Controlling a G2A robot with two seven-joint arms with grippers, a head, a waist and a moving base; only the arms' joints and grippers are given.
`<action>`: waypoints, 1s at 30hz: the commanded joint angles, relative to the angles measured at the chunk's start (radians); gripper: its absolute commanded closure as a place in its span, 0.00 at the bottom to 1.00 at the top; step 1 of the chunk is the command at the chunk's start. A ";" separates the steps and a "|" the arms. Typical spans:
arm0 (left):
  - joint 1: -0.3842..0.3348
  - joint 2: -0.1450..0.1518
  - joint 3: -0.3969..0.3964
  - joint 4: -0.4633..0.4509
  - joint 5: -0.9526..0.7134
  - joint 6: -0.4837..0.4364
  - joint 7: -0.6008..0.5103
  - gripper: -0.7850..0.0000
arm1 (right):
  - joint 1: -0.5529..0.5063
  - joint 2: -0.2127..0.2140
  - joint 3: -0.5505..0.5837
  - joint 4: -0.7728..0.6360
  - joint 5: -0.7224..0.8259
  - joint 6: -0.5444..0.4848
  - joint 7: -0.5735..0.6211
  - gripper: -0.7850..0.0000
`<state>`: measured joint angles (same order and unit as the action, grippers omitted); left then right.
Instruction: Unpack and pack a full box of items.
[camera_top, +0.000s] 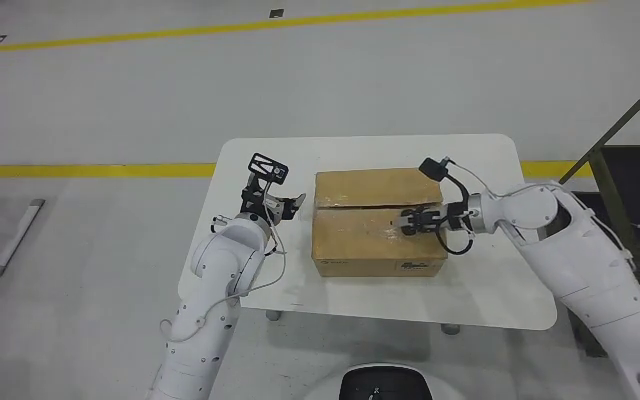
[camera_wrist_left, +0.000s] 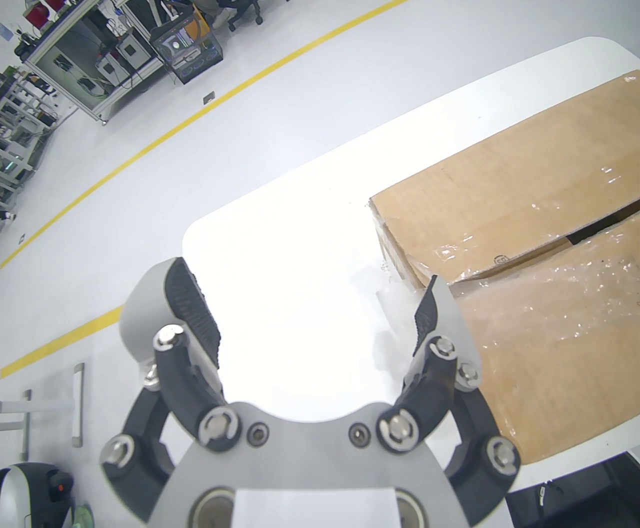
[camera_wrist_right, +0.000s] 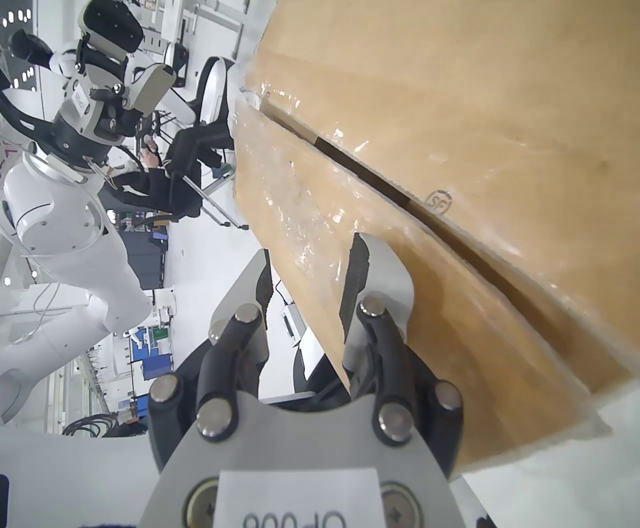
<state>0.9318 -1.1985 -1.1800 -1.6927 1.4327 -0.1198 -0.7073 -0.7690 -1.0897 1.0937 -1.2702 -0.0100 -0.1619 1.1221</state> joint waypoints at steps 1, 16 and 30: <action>0.000 0.000 0.000 0.000 0.000 0.000 0.000 0.00 | 0.003 -0.001 -0.007 0.005 -0.006 -0.002 -0.004 1.00; 0.000 0.000 0.000 0.000 0.000 0.000 0.000 0.00 | -0.004 0.020 0.067 -0.006 0.008 -0.013 -0.016 1.00; 0.000 0.000 0.000 0.000 0.000 0.000 0.000 0.00 | 0.018 0.049 0.150 0.024 -0.026 -0.006 -0.002 1.00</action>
<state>0.9318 -1.1985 -1.1800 -1.6927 1.4327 -0.1198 -0.7073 -0.7522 -1.0422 1.2405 -1.2499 -0.0372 -0.1725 1.1158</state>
